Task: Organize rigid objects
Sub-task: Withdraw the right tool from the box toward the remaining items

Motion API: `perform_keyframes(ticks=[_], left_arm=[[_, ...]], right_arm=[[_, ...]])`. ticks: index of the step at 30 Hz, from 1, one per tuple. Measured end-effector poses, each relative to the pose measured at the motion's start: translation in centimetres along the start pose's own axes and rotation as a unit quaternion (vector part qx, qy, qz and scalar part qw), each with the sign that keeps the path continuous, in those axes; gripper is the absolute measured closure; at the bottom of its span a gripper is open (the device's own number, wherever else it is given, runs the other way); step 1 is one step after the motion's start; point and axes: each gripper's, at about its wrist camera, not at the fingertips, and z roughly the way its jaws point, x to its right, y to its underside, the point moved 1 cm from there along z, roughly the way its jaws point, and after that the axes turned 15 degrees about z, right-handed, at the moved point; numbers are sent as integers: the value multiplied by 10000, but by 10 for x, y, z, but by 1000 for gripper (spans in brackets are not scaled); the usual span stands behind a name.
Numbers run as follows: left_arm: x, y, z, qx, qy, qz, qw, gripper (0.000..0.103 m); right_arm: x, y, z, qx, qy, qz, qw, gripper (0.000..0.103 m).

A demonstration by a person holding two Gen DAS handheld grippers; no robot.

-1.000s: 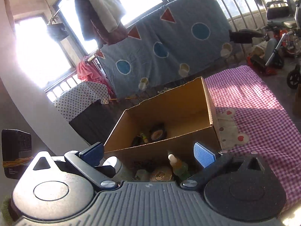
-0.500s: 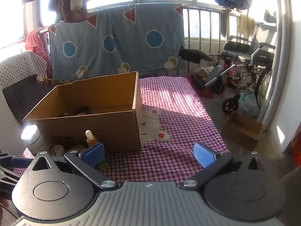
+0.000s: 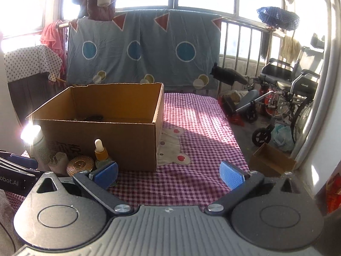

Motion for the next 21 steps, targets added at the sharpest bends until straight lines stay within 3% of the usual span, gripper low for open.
perform_keyframes(ticks=[8, 14, 21], left_arm=[[5, 2, -2, 199, -45, 15, 9998, 0], [7, 3, -9, 640, 206, 54, 9977, 0], [9, 7, -4, 521, 401, 78, 9978, 0]], right_arm=[[6, -2, -1, -97, -320, 258, 9991, 0], [7, -2, -4, -104, -442, 384, 9982, 0], [8, -2, -6, -110, -566, 501, 9971, 0]])
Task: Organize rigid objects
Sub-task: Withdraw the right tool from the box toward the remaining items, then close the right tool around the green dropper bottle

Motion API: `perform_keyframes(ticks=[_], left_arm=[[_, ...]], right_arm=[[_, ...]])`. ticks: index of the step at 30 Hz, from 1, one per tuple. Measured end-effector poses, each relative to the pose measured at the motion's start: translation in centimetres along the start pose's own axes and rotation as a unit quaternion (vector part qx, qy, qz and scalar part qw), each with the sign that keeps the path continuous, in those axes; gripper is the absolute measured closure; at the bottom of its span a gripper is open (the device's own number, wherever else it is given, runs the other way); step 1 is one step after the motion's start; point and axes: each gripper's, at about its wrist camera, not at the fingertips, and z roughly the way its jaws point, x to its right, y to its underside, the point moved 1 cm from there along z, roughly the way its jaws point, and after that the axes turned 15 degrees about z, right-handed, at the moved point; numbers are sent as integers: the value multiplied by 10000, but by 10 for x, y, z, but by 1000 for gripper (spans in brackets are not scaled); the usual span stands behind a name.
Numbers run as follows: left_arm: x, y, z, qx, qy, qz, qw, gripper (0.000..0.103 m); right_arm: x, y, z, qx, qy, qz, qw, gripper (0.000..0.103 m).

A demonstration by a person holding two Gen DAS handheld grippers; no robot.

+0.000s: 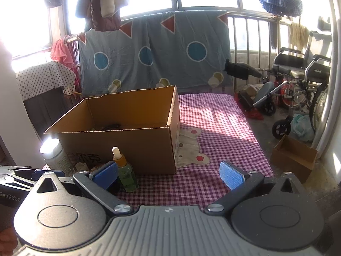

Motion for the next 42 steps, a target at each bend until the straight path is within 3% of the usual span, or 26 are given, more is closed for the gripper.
perform_keyframes(ticks=[7, 13, 21, 25, 26, 28, 34, 38, 39, 42], left_arm=[[6, 2, 4, -83, -75, 433, 9990, 0], [11, 5, 16, -194, -73, 786, 9967, 1], [23, 4, 39, -144, -504, 1674, 9845, 4], [21, 1, 49, -96, -547, 1847, 9812, 13], [20, 0, 50, -79, -542, 1872, 9808, 20], [21, -4, 54, -45, -558, 1937, 9795, 27], [21, -11, 56, 91, -633, 2034, 9770, 42], [18, -11, 59, 87, -565, 1991, 9783, 66], [17, -12, 60, 72, -545, 1984, 9786, 68], [17, -12, 64, -2, -499, 1964, 9793, 70]], right_arm=[[3, 1, 2, -106, -204, 293, 9993, 0], [2, 3, 13, -470, -451, 504, 9966, 0], [-9, 3, 38, -711, -713, 425, 9940, 1], [-17, 0, 57, -921, -858, 446, 9911, 13], [-19, 0, 61, -947, -881, 437, 9906, 16], [-23, -3, 70, -1013, -925, 417, 9897, 28], [-36, -7, 87, -1154, -1139, 259, 9864, 48], [-41, -7, 93, -1243, -1287, 189, 9837, 68], [-40, -7, 94, -1272, -1298, 200, 9831, 75], [-36, -6, 96, -1271, -1315, 246, 9828, 82]])
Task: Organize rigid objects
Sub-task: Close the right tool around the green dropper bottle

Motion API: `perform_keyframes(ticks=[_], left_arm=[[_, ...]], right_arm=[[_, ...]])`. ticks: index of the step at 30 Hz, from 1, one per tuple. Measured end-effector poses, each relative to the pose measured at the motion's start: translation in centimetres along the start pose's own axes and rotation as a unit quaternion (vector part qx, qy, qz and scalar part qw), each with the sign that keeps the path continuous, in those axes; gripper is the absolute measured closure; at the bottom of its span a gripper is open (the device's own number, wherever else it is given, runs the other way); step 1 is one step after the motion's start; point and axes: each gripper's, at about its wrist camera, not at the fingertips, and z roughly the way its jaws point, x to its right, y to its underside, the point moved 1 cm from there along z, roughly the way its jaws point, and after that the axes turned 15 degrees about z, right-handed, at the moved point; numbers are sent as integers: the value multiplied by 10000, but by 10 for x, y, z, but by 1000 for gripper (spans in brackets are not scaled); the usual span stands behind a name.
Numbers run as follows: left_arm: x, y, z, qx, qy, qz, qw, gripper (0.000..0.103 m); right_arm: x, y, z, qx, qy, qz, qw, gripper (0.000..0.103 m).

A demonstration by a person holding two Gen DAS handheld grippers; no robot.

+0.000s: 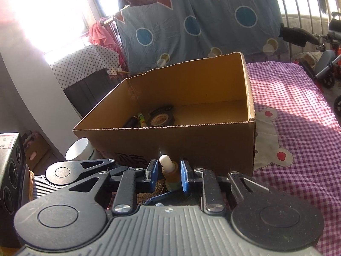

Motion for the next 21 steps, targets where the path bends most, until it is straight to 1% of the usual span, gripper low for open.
perform_keyframes(ticks=[4, 8, 11, 16, 18, 21], left_arm=[[1, -1, 5, -58, 46, -6, 10000, 70], [0, -4, 5, -41, 82, -156, 9998, 71], [0, -5, 5, -25, 240, -326, 9992, 72], [8, -6, 2, 33, 483, -418, 9980, 72], [11, -6, 1, 56, 610, -407, 9973, 71], [16, -6, 2, 20, 603, -268, 9978, 70]], right_arm=[[2, 1, -3, 7, -62, -6, 10000, 82], [3, 1, -5, 32, -30, -15, 10000, 82], [5, 1, -9, 36, 32, 0, 10000, 82], [15, 4, -24, 57, 168, 165, 9997, 82], [19, 5, -31, 103, 223, 181, 9995, 82], [26, 6, -34, 124, 177, 270, 9994, 82]])
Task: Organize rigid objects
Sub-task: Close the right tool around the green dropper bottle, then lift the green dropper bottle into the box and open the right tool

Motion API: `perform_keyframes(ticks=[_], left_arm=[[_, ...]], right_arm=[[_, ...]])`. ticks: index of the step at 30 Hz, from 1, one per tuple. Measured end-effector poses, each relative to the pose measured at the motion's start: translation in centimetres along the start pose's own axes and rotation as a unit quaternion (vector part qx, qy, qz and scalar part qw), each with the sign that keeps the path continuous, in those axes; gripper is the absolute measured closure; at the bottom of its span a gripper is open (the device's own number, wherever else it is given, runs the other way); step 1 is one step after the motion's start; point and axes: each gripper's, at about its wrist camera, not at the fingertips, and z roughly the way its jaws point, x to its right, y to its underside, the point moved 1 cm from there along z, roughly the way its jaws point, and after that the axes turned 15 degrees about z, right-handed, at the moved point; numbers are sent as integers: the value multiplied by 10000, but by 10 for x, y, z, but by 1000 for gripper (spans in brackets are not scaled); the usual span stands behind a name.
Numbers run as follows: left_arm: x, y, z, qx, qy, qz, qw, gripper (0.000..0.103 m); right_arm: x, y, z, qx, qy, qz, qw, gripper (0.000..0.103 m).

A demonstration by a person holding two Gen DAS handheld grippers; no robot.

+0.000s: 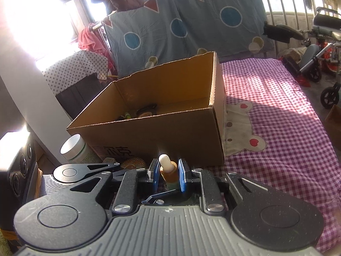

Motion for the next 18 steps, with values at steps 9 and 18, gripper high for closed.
perform_keyframes(ticks=[9, 18], left_arm=[[-1, 5, 20, -208, -13, 24, 9998, 71], [2, 9, 19, -127, -65, 82, 9999, 71]], right_arm=[[0, -3, 3, 4, -14, -20, 10000, 82], [2, -4, 15, -96, 52, -54, 9999, 78]])
